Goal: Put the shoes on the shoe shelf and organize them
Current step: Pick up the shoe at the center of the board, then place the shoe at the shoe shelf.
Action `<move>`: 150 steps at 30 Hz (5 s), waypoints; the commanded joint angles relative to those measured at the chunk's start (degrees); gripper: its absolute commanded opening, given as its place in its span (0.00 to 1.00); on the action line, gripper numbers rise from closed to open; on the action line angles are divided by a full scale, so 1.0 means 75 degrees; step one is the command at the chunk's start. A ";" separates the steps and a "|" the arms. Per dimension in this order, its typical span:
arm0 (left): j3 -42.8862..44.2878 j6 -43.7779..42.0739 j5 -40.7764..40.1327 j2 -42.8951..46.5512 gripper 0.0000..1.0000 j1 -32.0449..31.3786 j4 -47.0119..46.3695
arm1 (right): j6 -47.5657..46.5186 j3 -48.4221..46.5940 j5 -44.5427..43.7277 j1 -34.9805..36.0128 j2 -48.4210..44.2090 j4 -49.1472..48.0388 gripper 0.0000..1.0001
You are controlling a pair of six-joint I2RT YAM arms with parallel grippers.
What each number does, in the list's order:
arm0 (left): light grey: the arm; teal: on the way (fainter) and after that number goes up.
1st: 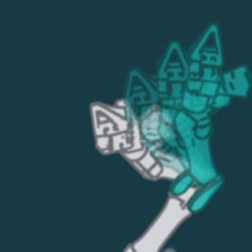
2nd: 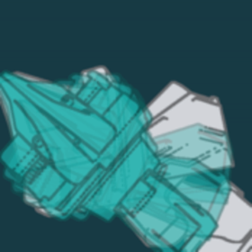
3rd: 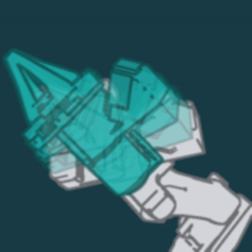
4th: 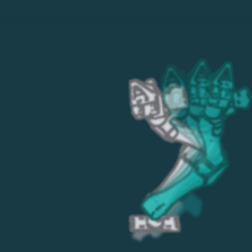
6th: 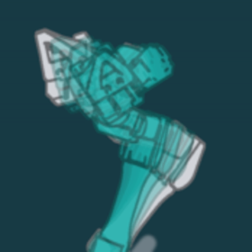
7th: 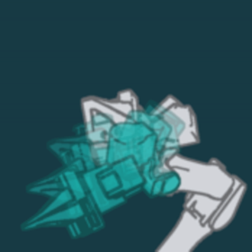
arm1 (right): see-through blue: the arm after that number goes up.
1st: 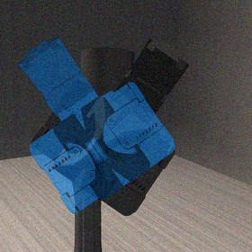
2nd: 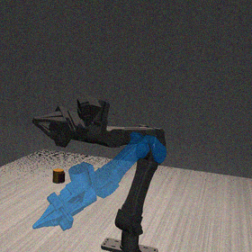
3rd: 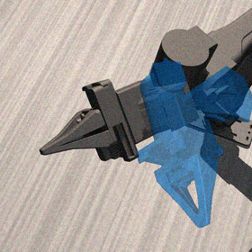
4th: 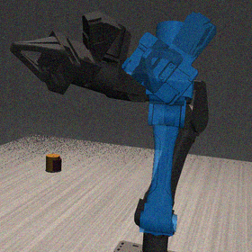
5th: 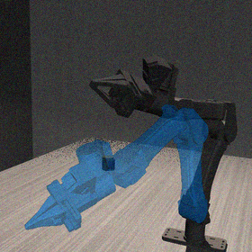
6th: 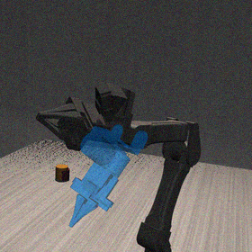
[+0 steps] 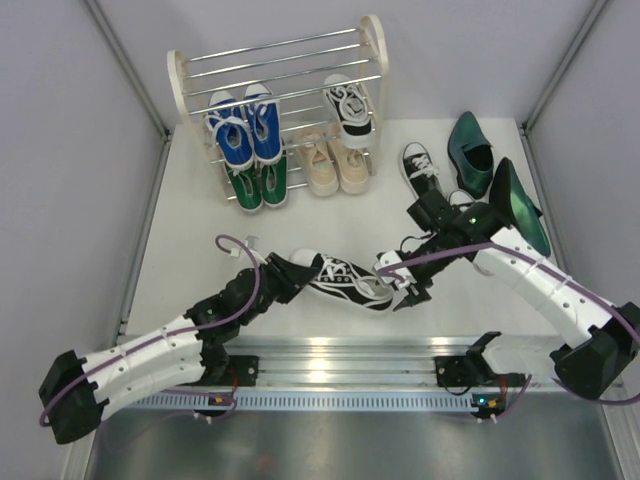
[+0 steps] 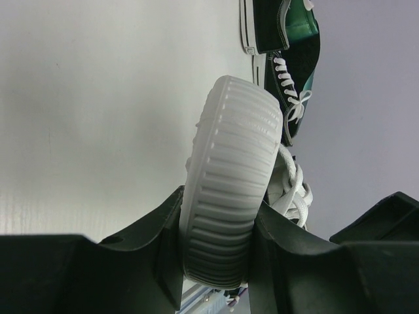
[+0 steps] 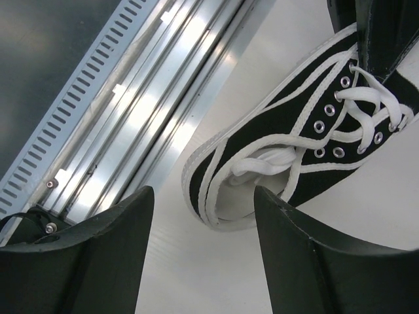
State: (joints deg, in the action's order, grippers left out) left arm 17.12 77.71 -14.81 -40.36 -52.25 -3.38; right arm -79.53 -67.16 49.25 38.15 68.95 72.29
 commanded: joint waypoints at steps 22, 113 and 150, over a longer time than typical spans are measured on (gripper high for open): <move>0.0107 0.0256 0.0193 0.0366 0.00 0.0052 -0.1460 | -0.0845 -0.1136 0.0242 0.0304 -0.0216 0.1118 0.65; 0.1502 -0.1455 -0.1694 0.3612 0.98 0.0111 0.3661 | 0.3549 -0.8811 -0.4692 0.0644 0.6145 -0.1071 0.00; 0.1256 -0.0952 -0.1799 0.3612 0.98 0.0111 0.3649 | 0.3279 -0.9151 -0.5348 -0.0048 0.7366 -0.4518 0.16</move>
State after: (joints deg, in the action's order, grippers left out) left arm 26.50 70.11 -28.14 -13.26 -51.55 24.62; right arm -54.35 -131.83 10.20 38.46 125.47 47.51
